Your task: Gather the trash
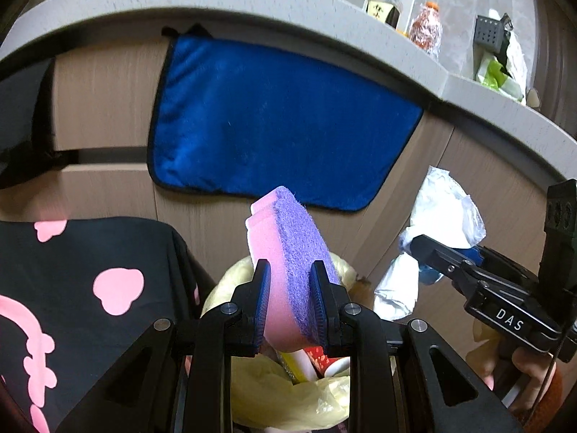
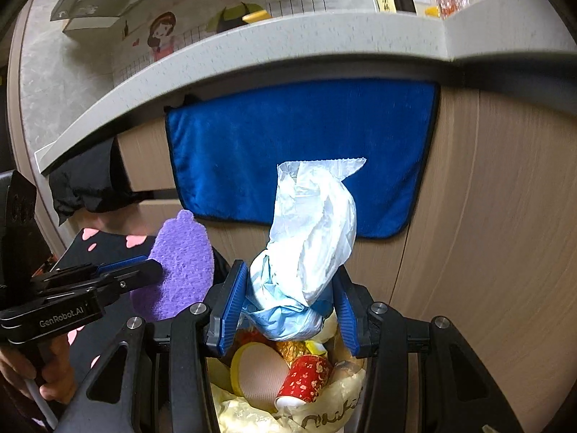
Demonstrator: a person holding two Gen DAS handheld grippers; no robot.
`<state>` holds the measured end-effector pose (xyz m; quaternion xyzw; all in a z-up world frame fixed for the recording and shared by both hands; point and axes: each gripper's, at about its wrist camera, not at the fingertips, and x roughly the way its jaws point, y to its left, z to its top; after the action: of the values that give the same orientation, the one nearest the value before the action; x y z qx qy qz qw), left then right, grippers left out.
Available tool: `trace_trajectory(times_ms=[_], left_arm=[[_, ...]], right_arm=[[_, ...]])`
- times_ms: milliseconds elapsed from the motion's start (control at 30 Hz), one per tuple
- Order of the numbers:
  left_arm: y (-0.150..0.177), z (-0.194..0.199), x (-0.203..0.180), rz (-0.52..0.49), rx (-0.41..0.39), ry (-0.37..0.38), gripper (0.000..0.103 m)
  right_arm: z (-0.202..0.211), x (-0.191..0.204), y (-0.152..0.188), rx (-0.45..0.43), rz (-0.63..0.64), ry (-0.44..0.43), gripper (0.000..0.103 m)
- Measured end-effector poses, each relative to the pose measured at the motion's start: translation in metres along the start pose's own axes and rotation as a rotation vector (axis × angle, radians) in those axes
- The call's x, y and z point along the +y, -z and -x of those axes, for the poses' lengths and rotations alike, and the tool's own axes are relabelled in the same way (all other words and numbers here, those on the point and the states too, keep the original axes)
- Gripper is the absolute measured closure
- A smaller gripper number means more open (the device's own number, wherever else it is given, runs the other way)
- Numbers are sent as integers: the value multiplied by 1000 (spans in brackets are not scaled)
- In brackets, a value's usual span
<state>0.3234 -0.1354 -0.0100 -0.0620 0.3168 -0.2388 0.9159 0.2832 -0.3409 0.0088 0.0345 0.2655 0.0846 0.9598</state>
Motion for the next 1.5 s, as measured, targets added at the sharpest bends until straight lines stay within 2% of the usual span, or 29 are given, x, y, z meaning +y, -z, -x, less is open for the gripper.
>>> trace_trajectory(times_ms=[233,300,433,667,767,933,1100,1200,1333,1500], left_arm=[[6,-19,4,1,51,40,77],[7,-22,7,8,57,35,69],[8,-24,14,33,76,5,64],[11,-11,20,23,63,-66,63],[12,-1,21,21,57,-79,56],[20,31,26,31,37,-106,54],[33,71,33,29,15,-151,49],[47,108,36,22,0,-167,49],[70,160,35,-35,-36,-237,49],[98,224,33,-51,-103,-294,49]], right_arm=[[-20,-9,13,49,-33,-11,59],[-23,-12,16,58,-42,-10,59],[-26,-14,20,68,-52,-7,59],[-36,-6,25,108,-36,-27,57],[-39,3,29,118,3,12,53],[-31,11,33,117,-4,21,53],[3,24,33,80,-21,39,52],[32,43,36,63,-31,36,50],[74,75,46,35,-26,21,47],[125,125,73,9,19,14,46]])
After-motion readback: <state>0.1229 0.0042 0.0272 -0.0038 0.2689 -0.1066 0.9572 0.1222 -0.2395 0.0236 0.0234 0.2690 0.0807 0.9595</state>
